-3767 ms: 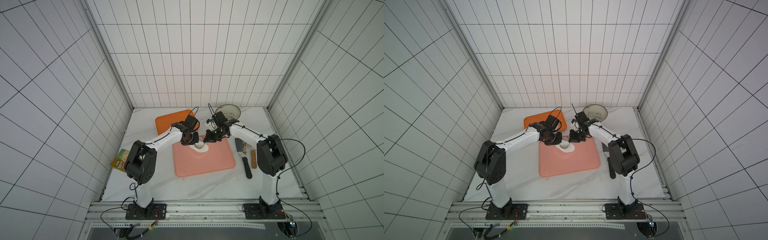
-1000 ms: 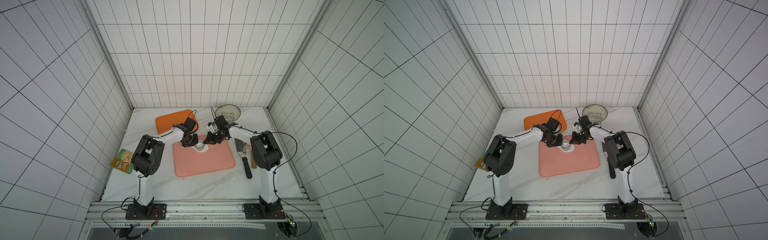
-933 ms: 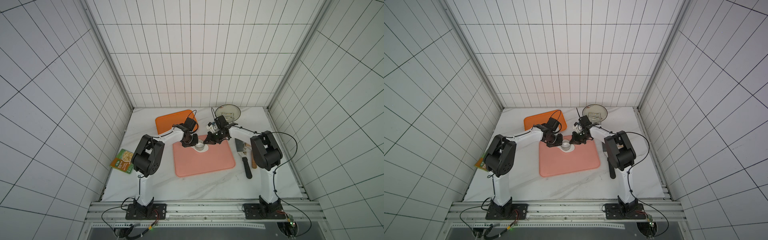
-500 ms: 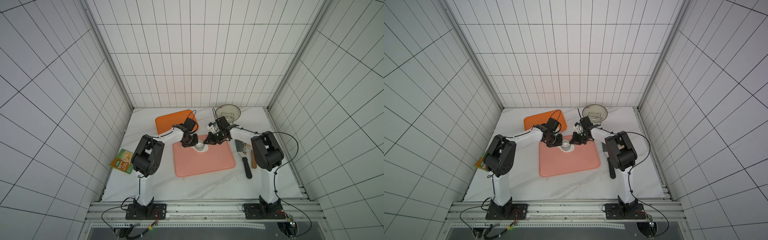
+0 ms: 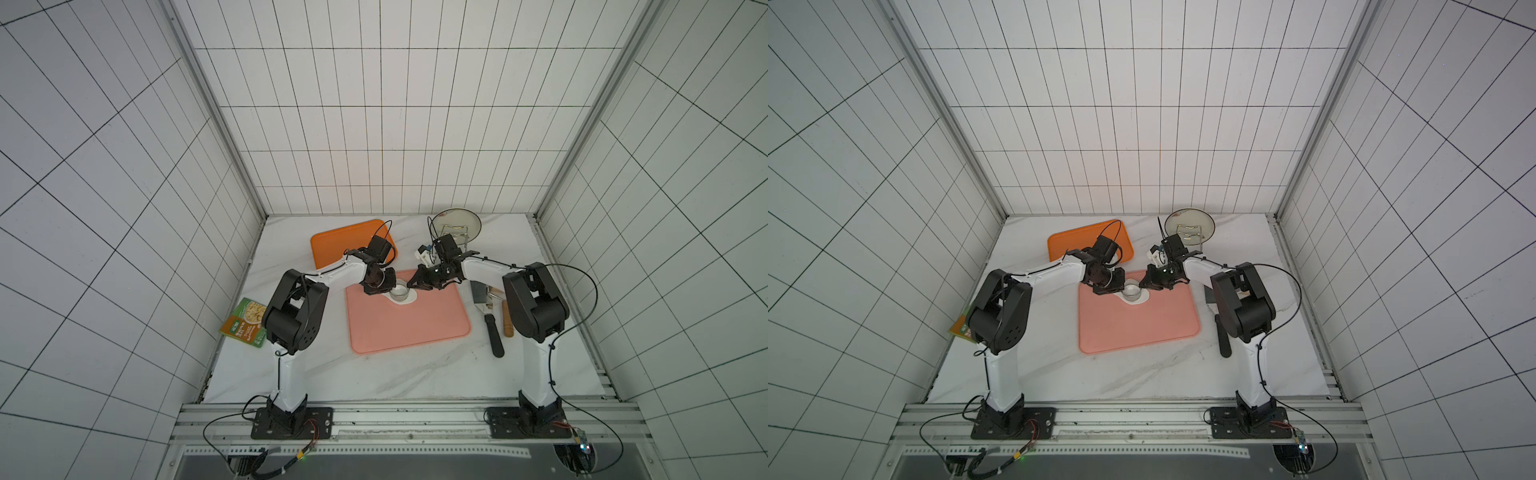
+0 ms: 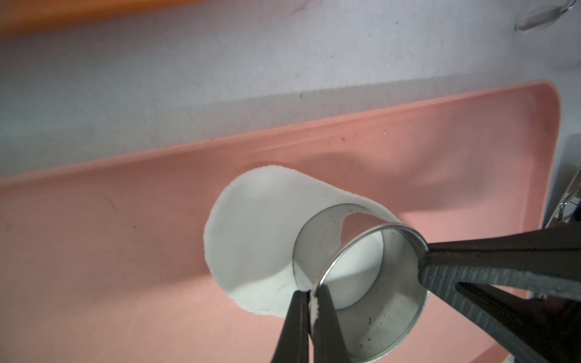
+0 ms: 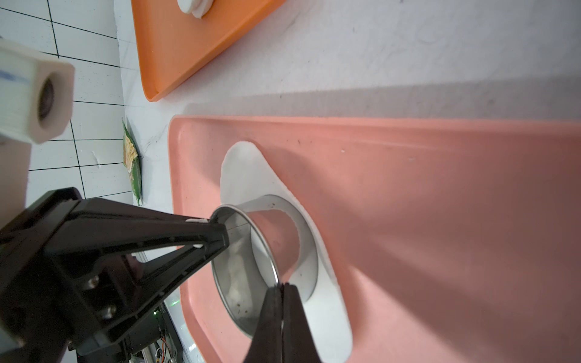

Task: Roll out the dumpling wrappers from the dough
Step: Press the dumpling wrapper on the work surface.

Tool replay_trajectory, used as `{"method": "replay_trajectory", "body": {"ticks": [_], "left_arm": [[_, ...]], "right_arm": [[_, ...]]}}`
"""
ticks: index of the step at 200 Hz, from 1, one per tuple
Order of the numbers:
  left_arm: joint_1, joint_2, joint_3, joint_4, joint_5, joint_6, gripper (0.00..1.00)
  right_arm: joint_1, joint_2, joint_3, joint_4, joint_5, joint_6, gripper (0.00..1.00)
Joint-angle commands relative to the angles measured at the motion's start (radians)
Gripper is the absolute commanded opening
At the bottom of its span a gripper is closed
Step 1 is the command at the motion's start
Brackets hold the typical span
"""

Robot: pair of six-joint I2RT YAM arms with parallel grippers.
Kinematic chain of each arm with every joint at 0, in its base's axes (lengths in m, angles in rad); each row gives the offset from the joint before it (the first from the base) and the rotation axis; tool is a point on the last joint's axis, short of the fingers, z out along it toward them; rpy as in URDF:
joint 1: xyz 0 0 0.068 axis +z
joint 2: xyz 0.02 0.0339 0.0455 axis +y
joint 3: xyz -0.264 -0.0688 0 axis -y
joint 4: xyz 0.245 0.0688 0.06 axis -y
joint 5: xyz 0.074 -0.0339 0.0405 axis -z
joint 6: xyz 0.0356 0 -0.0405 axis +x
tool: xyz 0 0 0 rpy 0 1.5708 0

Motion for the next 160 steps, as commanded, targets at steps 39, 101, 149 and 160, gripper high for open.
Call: {"method": "replay_trajectory", "body": {"ticks": [39, 101, 149, 160], "left_arm": [[0.0, 0.086, -0.069, -0.092, -0.05, 0.001, 0.0], [0.0, 0.096, -0.07, -0.092, -0.045, 0.002, 0.0], [0.0, 0.095, -0.073, -0.091, -0.044, 0.002, 0.0], [-0.002, 0.095, -0.073, -0.088, -0.04, 0.0, 0.0]], "right_arm": [[-0.023, 0.131, -0.096, -0.13, 0.232, 0.011, 0.0], [-0.026, 0.136, -0.11, -0.116, 0.23, 0.018, 0.0], [-0.028, 0.134, -0.116, -0.11, 0.226, 0.027, 0.0], [-0.028, 0.131, -0.119, -0.108, 0.225, 0.028, 0.0]]}}
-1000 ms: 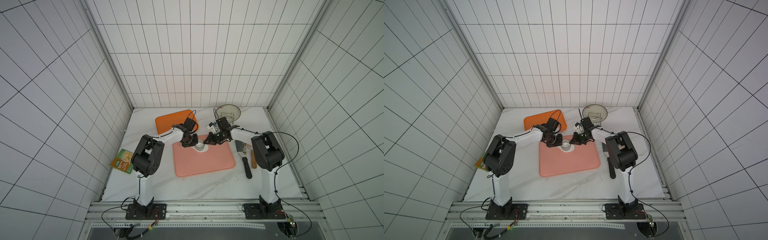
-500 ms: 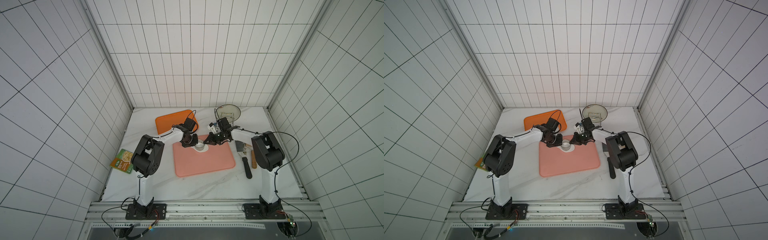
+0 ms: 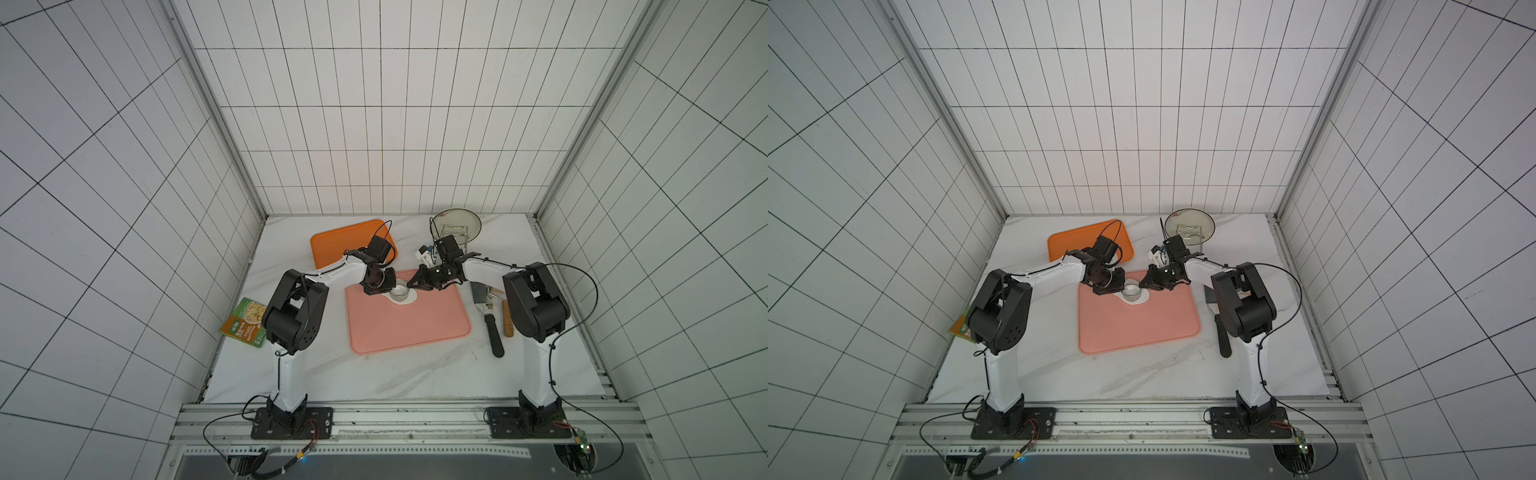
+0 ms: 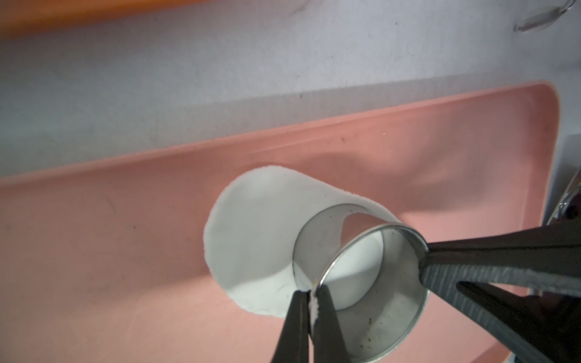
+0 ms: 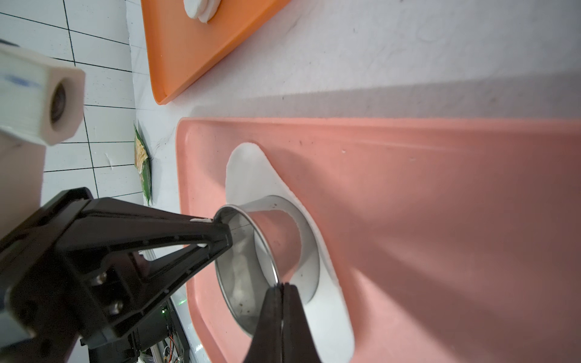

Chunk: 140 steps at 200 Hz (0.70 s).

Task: Roll out the dumpling wrappers from the dough
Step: Press the dumpling wrapper on the work surface.

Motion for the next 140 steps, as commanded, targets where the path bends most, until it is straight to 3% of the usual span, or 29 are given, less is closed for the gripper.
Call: {"method": "replay_trajectory", "body": {"ticks": [1, 140], "left_arm": [[-0.002, 0.096, -0.068, -0.092, -0.039, 0.001, 0.0], [-0.014, 0.095, -0.065, -0.085, -0.031, -0.01, 0.0]], "right_arm": [[-0.018, 0.131, -0.089, -0.153, 0.257, 0.008, 0.0], [-0.015, 0.121, -0.108, -0.139, 0.254, 0.018, 0.0]]}}
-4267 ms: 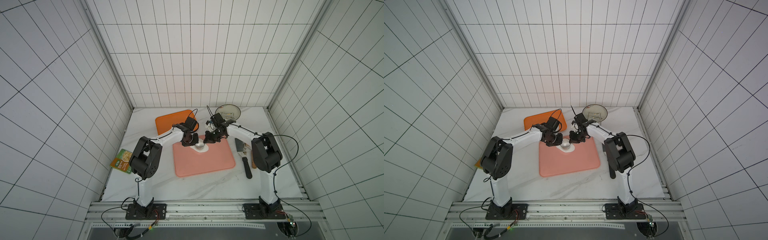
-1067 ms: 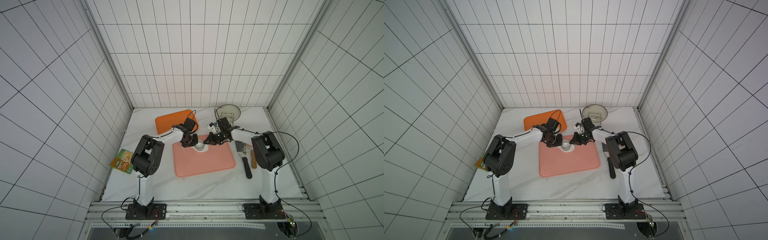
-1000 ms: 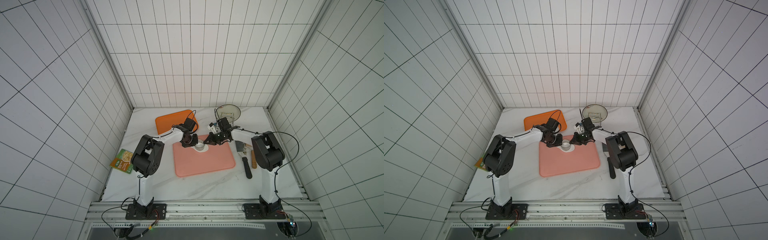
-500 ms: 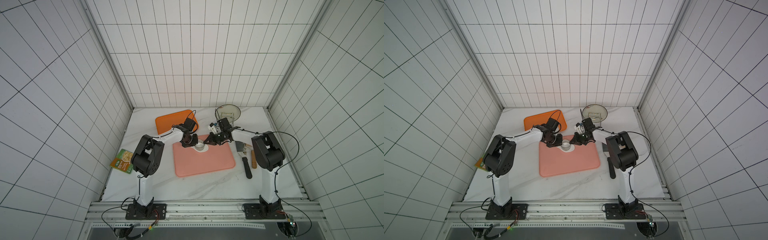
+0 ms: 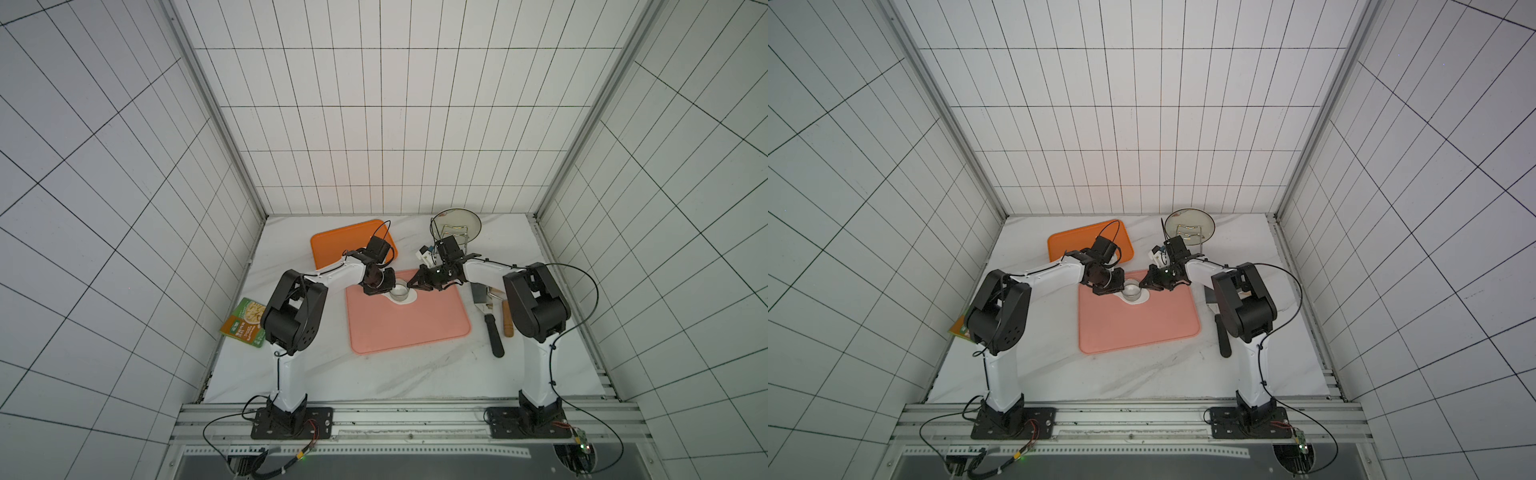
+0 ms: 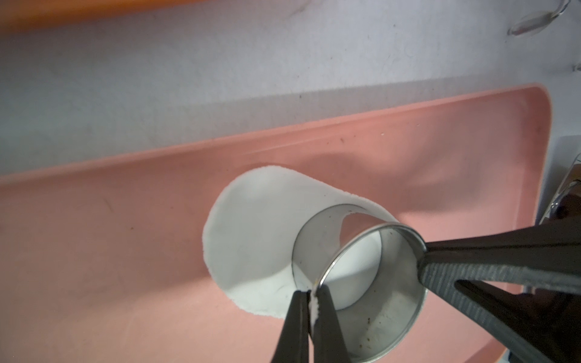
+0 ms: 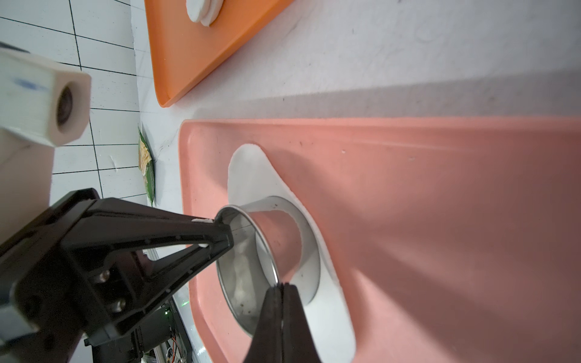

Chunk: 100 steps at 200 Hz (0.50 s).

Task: Roll out the dumpling wrappers from the dough
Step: Press the dumpling wrapper on the work surface.

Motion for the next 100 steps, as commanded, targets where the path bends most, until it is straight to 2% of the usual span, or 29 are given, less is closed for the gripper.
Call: {"method": "replay_trajectory", "body": {"ticks": [1, 100], "left_arm": [[-0.02, 0.104, -0.048, -0.105, -0.046, -0.003, 0.0], [-0.007, 0.102, -0.069, -0.105, -0.057, -0.007, 0.0]], "right_arm": [[-0.015, 0.126, -0.089, -0.165, 0.26, 0.002, 0.0], [-0.001, 0.129, -0.063, -0.173, 0.248, 0.002, 0.0]]}}
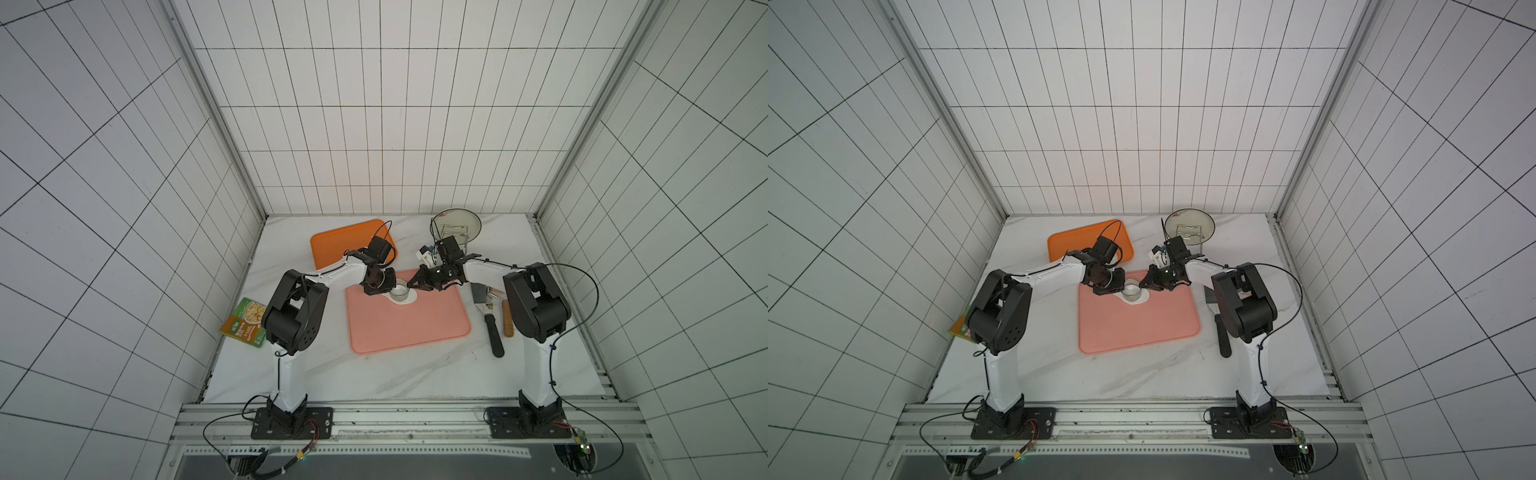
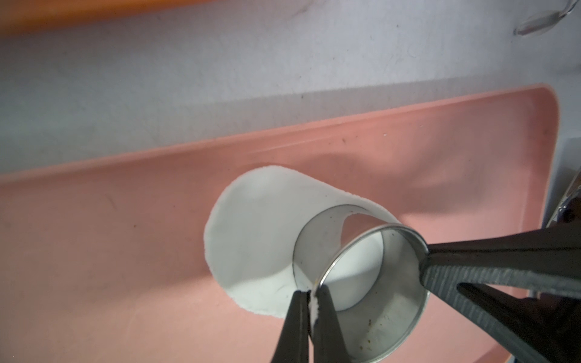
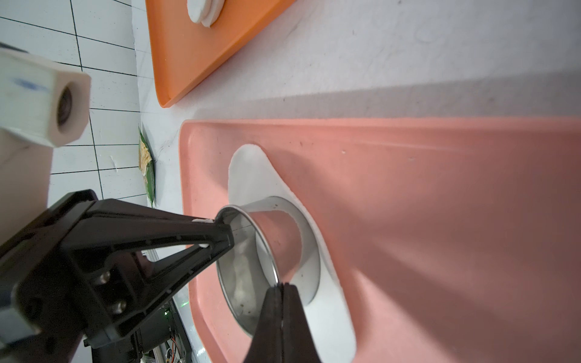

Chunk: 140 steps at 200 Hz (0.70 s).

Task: Roll out the dumpling wrappers from the dough
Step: Press the dumpling wrapper on the work surface.

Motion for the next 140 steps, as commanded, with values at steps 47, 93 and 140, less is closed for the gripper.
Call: {"method": "replay_trajectory", "body": {"ticks": [47, 93, 140], "left_arm": [[-0.001, 0.093, -0.079, -0.096, -0.031, -0.003, 0.0], [-0.019, 0.105, -0.076, -0.093, -0.027, -0.006, 0.0], [-0.018, 0.104, -0.073, -0.092, -0.03, -0.006, 0.0]], "right_arm": [[0.006, 0.136, -0.058, -0.184, 0.242, 0.001, 0.0], [-0.022, 0.119, -0.067, -0.183, 0.249, 0.0, 0.0], [-0.01, 0.122, -0.074, -0.171, 0.245, 0.009, 0.0]]}}
